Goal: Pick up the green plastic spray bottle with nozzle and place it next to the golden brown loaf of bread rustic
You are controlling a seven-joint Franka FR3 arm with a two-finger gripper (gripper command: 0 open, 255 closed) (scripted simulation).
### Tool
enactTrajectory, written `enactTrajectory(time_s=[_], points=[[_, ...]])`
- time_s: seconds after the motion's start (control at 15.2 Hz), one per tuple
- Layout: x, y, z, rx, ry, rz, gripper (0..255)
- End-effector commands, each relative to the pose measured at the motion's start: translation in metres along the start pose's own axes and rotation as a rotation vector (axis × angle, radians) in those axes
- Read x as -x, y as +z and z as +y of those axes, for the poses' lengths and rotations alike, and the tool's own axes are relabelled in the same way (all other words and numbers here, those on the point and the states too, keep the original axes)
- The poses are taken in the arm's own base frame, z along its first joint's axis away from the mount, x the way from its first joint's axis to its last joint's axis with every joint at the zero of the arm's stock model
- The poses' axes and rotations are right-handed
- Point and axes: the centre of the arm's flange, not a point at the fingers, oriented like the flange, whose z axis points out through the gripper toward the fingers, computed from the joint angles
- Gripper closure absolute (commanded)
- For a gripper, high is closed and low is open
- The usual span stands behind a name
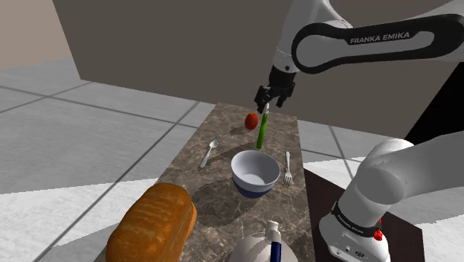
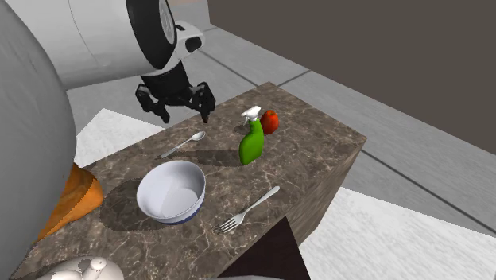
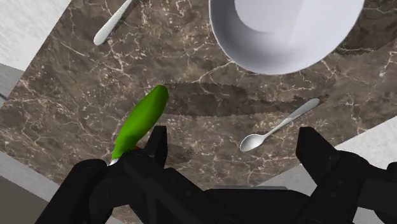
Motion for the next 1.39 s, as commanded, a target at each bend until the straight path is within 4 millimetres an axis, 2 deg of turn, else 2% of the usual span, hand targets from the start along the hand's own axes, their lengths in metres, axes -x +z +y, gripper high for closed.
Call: enactTrajectory(time_s=[0.0, 0.46, 0.99, 1.32], points=[[-0.005, 0.025, 0.003, 0.025, 0.093, 0.035, 0], [-0.029, 0.105, 0.019, 0.119, 0.401, 0.141, 0], [-0.056, 0.191, 0.056, 0.227, 0.753, 0.263, 0], [-0.062, 0.218, 0.067, 0.236, 0.785, 0.274, 0]])
